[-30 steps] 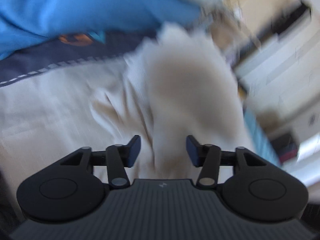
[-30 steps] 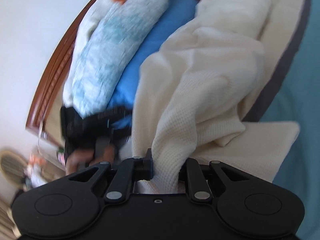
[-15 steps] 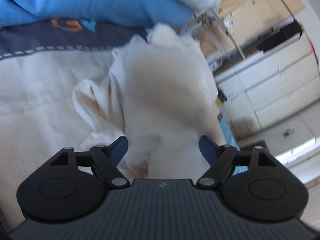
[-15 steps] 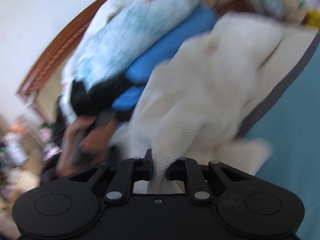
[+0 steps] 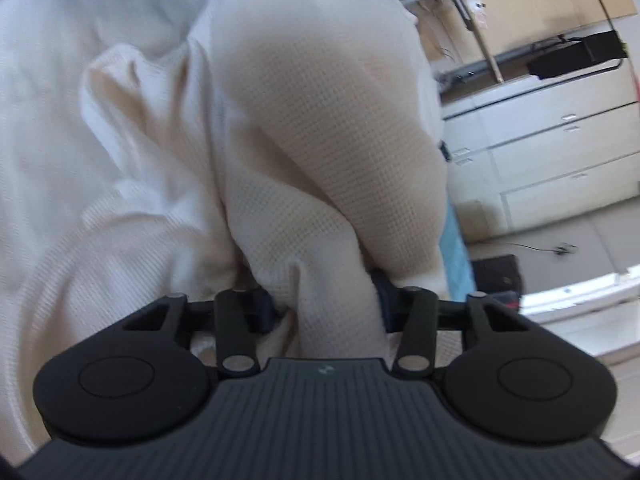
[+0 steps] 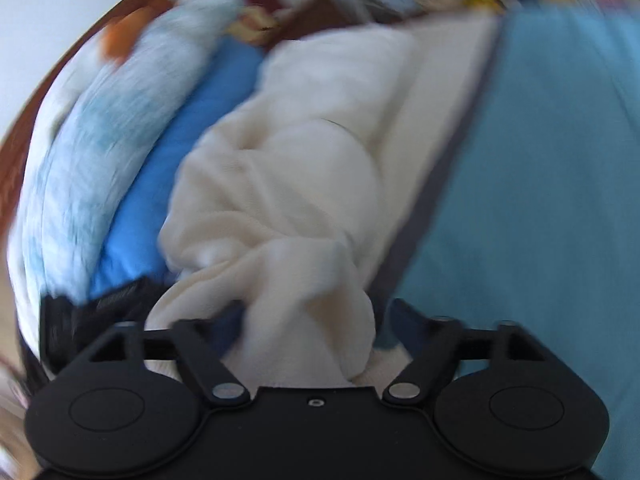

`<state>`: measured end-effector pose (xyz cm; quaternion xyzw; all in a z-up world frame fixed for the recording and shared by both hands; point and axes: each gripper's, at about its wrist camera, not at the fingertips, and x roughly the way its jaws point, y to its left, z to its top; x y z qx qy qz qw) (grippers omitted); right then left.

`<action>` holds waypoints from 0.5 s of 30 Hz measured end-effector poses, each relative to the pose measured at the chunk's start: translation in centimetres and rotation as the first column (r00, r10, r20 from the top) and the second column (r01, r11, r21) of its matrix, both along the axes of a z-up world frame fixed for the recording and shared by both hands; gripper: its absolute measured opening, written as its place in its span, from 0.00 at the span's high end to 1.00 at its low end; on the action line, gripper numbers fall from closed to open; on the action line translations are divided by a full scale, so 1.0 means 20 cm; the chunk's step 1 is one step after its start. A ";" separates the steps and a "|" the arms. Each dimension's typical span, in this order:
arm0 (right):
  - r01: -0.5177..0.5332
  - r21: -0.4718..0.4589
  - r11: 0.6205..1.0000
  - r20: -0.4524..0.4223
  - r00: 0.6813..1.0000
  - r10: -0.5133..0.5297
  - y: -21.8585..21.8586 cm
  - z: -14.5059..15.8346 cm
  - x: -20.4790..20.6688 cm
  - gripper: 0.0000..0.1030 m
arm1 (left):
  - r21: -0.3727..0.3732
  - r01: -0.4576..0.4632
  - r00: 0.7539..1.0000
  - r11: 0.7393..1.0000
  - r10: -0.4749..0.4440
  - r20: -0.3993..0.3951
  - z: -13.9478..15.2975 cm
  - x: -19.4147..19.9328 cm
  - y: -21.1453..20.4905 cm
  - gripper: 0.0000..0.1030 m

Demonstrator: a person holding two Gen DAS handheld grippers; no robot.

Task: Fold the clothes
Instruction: 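Lift the cream garment with both grippers and carry it across the bed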

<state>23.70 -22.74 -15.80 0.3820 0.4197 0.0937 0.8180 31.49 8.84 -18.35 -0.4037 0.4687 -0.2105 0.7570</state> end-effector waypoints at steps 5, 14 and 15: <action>-0.032 0.282 0.959 -0.066 0.996 0.052 -0.02 -0.18 0.01 0.13 | -0.190 0.095 0.995 0.977 -0.089 0.042 -0.02 -0.01 -0.05 0.63; -0.108 0.534 0.839 0.127 0.991 0.047 -0.12 0.03 -0.40 0.63 | -0.209 0.361 0.915 0.909 -0.303 0.265 0.35 -0.25 -0.31 0.63; -0.118 0.543 0.831 0.148 0.988 0.043 -0.13 0.07 -0.47 0.64 | -0.206 0.389 0.900 0.898 -0.323 0.292 0.40 -0.30 -0.34 0.63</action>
